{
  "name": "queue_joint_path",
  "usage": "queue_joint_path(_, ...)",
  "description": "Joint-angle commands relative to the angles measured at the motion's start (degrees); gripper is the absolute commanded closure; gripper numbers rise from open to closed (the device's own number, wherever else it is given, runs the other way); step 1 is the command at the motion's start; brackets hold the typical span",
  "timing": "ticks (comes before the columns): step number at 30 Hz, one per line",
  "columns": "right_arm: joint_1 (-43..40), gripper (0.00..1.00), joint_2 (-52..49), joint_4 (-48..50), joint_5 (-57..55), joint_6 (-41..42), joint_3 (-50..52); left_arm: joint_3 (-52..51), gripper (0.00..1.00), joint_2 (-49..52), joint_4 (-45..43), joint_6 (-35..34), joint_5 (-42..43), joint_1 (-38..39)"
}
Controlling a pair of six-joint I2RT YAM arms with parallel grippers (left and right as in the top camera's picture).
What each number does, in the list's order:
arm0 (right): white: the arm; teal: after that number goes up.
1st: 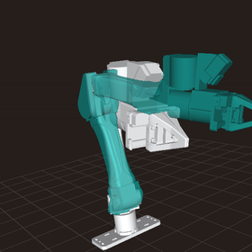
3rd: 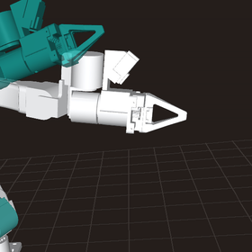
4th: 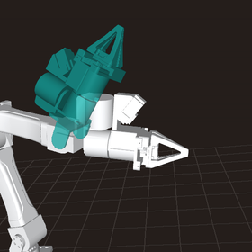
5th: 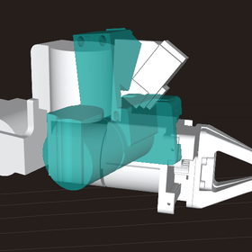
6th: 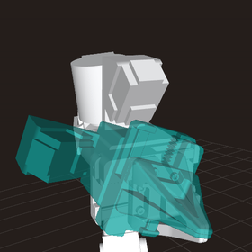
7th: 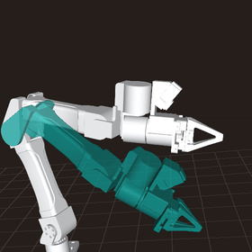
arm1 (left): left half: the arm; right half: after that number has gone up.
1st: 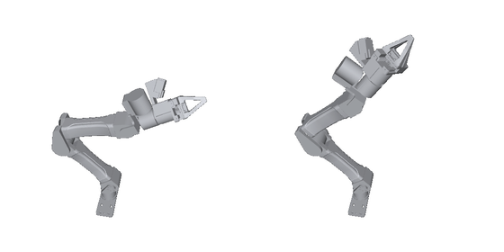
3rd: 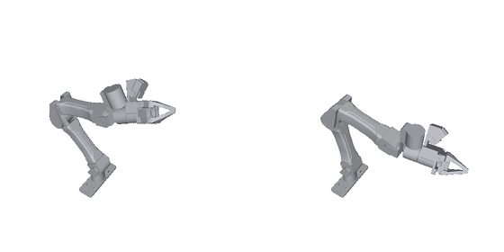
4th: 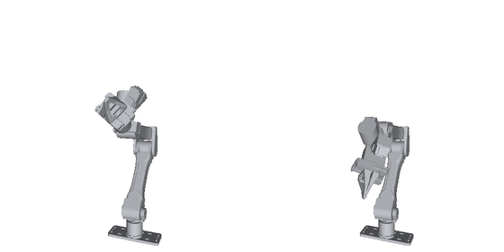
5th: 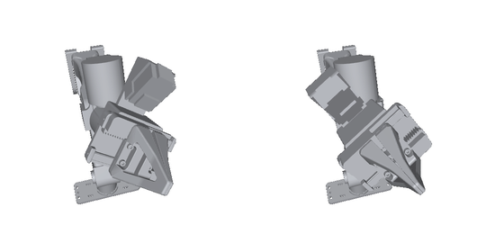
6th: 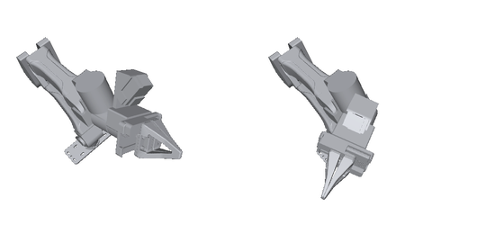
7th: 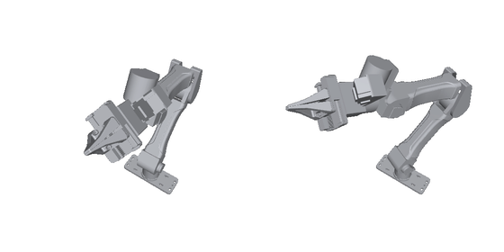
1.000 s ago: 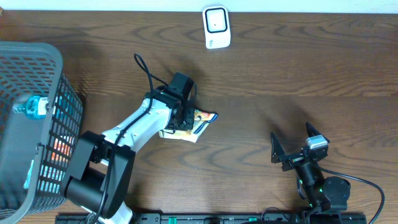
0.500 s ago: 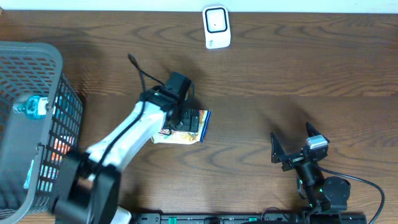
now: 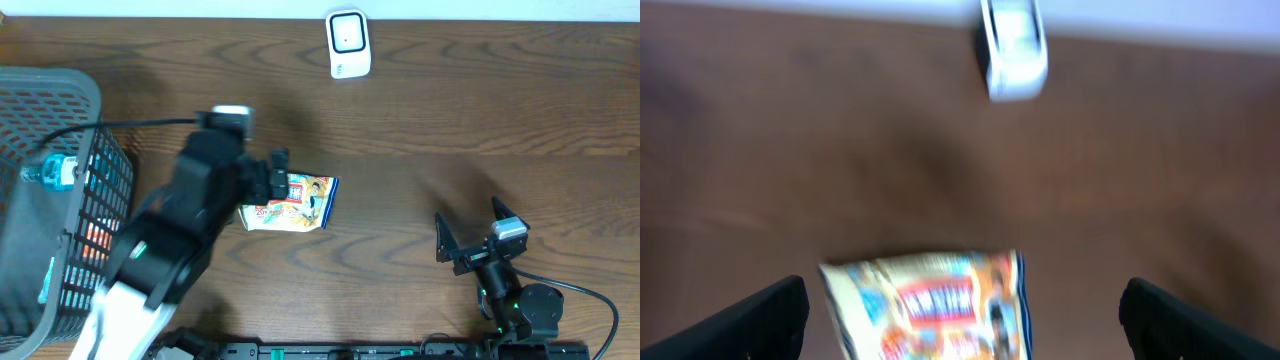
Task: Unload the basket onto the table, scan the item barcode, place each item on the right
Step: 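Lift the wipes pack out and lower it onto the table center, then open the left gripper and retract it back toward the basket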
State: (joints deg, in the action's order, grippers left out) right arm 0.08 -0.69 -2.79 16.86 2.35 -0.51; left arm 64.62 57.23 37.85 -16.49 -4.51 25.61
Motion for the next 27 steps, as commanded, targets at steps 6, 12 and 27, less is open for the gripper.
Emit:
queue_joint_path(6,0.4,0.01,0.3,-0.2,-0.3,0.4,0.2,3.0,0.0,-13.4,-4.5,0.0,-23.9,-0.3)
queue_joint_path(12,0.4,0.01,0.3,-0.2,-0.3,0.4,0.2,4.4,0.0,-15.9,-4.7,0.2,-35.8,-0.3)
queue_joint_path(27,0.4,0.01,0.3,-0.2,-0.3,0.4,0.2,16.5,0.0,-15.8,-6.7,3.4,-44.8,-0.3)
